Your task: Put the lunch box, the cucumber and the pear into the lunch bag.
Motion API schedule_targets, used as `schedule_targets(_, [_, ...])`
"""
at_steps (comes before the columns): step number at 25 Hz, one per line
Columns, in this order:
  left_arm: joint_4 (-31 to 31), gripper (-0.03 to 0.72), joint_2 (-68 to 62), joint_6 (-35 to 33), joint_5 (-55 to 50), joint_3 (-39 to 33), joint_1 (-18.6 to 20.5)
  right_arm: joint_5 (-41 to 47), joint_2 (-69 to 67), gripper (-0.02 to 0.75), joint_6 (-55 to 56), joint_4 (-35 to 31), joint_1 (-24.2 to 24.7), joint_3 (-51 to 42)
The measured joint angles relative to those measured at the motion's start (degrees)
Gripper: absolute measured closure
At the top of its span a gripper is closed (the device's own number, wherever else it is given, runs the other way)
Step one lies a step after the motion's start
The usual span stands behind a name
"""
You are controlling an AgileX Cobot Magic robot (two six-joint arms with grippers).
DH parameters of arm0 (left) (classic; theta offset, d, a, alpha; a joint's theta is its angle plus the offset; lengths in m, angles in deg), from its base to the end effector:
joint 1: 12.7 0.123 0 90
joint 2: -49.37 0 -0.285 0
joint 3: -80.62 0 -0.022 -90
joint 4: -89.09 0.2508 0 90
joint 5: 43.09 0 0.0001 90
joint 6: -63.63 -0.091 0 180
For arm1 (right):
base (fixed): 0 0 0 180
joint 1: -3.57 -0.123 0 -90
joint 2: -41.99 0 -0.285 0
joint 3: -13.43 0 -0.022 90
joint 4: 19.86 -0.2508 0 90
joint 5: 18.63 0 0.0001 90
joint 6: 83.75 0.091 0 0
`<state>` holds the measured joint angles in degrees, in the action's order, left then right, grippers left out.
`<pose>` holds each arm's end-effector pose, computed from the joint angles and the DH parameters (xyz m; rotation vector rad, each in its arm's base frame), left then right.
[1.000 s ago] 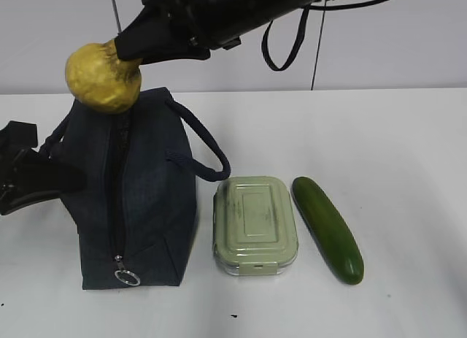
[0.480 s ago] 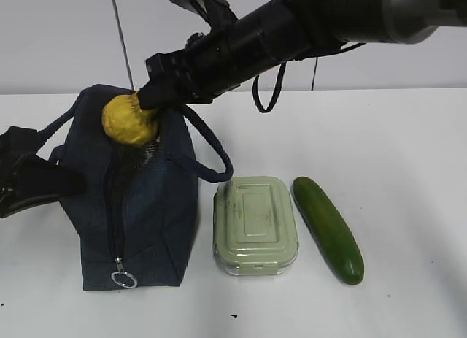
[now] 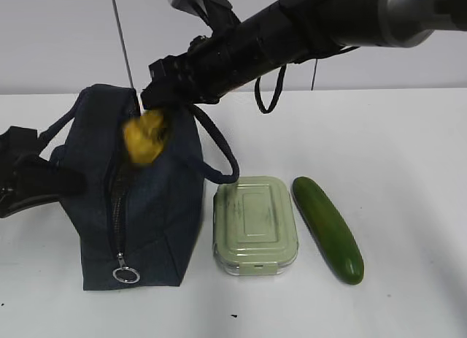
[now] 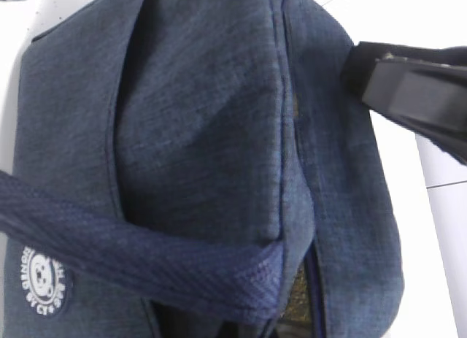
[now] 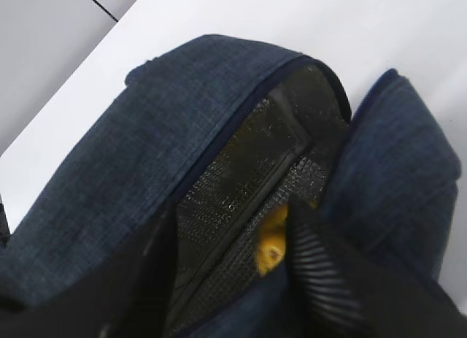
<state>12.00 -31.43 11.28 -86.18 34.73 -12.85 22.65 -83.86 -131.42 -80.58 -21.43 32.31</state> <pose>0.2135 -0.0612 0.2213 -0.0755 2.3816 -1.0432 0.4038 0.2461 0.2538 -0.7139 2.1897 0.9748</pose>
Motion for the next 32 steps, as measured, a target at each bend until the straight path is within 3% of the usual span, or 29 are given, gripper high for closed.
schedule_targets(3, [0.0, 0.706, 0.0, 0.0, 0.0, 0.0, 0.0, 0.0, -0.13, 0.318, 0.0, -0.11, 0.0, 0.0])
schedule_targets(8, [0.0, 0.706, 0.0, 0.0, -0.05, 0.0, 0.0, 0.25, 0.98, 0.3, 0.0, 0.52, 0.63, 0.0])
schedule_targets(13, [0.07, 0.706, 0.0, 0.0, -0.05, 0.0, 0.0, 2.23, 5.28, 0.299, 1.52, 7.65, 3.51, 0.0])
schedule_targets(24, [0.14, 0.706, 0.0, 0.0, -0.05, 0.0, 0.0, 17.84, 12.29, 0.297, 28.71, 45.44, 5.3, 0.0])
schedule_targets(28, [0.14, 0.706, 0.0, 0.0, -0.05, 0.0, 0.0, 26.3, 12.29, 0.297, 36.05, 54.29, 5.3, 0.0])
schedule_targets(32, [0.14, 0.706, 0.0, 0.0, -0.05, 0.0, 0.0, 28.8, 12.29, 0.297, 39.28, 58.52, 5.3, 0.0])
